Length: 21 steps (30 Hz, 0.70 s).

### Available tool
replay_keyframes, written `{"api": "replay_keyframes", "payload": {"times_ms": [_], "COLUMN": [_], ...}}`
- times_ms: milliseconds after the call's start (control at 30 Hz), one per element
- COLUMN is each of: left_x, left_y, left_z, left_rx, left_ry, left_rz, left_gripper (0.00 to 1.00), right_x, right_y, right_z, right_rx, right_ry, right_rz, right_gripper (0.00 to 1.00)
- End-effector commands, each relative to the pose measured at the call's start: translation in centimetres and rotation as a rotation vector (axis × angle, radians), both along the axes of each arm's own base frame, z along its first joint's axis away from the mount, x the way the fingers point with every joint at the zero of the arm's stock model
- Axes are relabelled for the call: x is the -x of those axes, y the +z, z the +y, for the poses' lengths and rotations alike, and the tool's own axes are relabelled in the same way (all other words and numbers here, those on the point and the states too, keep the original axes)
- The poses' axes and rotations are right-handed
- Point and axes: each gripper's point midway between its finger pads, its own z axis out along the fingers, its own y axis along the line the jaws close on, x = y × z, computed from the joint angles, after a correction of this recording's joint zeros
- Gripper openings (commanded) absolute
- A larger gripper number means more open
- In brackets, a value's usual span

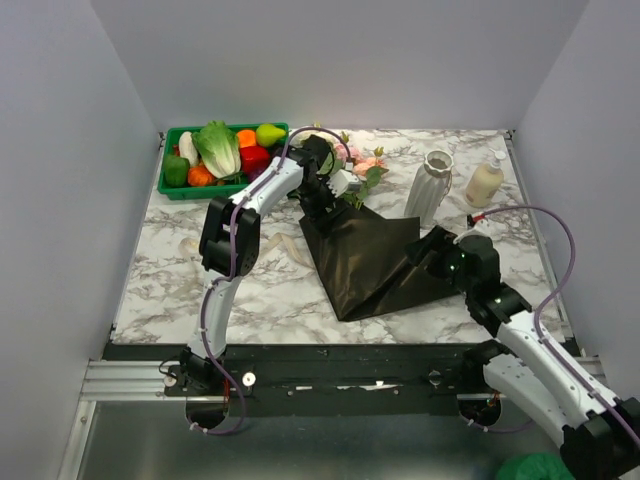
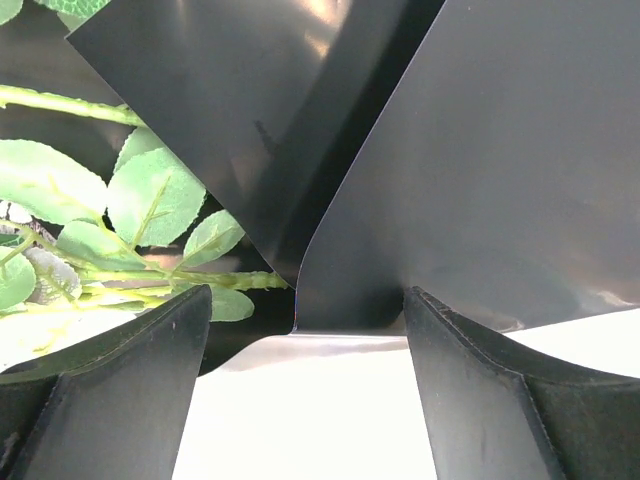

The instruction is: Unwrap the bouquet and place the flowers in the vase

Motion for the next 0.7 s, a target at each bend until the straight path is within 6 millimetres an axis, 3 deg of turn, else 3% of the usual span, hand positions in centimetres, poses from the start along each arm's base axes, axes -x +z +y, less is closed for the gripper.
{"api": "replay_keyframes", "payload": {"times_ms": [0,67,133,400,600,667], "left_x": [0.2,0.2,0.3,0.4,0.3,0.2], "left_y": [1.7,1.8,1.8,1.6,2.0,2.2], "left_z": [0.5,0.8,0.9,1.4,1.4,1.5], "left_rx": [0.011,0.012,0.015,0.02,0.028,0.033], "left_ry": [-0.011,-0.007,-0.01,-0.009,-0.01,-0.004], "left_rz": [-0.026,-0.026,-0.021,-0.01,-0.011,-0.012], "left_gripper": [0.87,0.87,0.88,0.89,0.89,0.91], "right_x": [-2.4,-3.3,-3.8,-5.9,-6.9,-6.8], "right_y": [0.7,1.5,0.8,1.7,1.1,1.2], "right_z": [1.0,1.5,2.1,3.1,4.1,4.5], "right_rx": [0.013,-0.006,-0.007,-0.013,-0.031,-0.043], "right_ry": [0.158,0.198,0.236,0.289,0.329,0.353], "right_rz": [-0.054,-0.087,-0.069,-0.13,-0.107,-0.108], "right_gripper": [0.9,0.88,0.83,0.74,0.52,0.38]}}
